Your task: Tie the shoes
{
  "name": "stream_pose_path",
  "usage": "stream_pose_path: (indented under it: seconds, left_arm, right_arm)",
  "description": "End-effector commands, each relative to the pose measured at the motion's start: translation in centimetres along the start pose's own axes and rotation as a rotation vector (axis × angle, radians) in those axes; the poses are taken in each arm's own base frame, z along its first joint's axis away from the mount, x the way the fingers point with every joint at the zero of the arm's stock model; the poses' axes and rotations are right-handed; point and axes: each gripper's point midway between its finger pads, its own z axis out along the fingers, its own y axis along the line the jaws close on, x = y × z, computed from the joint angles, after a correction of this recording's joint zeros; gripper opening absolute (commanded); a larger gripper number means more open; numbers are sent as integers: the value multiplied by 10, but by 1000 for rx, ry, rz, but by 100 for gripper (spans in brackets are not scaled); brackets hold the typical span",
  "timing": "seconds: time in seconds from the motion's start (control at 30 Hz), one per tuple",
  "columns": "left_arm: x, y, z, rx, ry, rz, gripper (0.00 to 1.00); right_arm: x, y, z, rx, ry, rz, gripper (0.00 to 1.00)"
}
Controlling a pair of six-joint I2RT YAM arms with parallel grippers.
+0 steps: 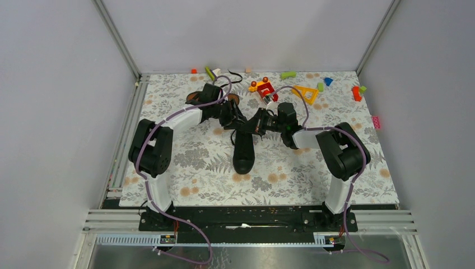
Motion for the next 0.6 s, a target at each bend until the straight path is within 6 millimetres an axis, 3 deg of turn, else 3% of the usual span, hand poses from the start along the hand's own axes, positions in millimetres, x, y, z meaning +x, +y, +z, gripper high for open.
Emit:
stream_pose_path:
  seconds: [0.0, 0.07, 0.2, 0.33, 0.57]
  left_arm:
    - [1, -19, 1, 78, 22, 7, 53]
    - [0, -17, 0, 72, 16, 5, 60]
    - [-8, -13, -4, 77, -11, -10, 62]
    - [-17, -9, -12, 82, -45, -26, 57]
    - [8, -13, 2, 92, 80, -39, 46]
  right_arm:
    - [-10, 33, 0, -69, -25, -90, 0]
    - [-9, 33, 1, -69, -22, -89, 0]
    - [-9, 33, 1, -70, -22, -90, 0]
    - [-8, 34, 0, -71, -21, -96, 0]
    - [-9, 34, 0, -68, -23, -98, 0]
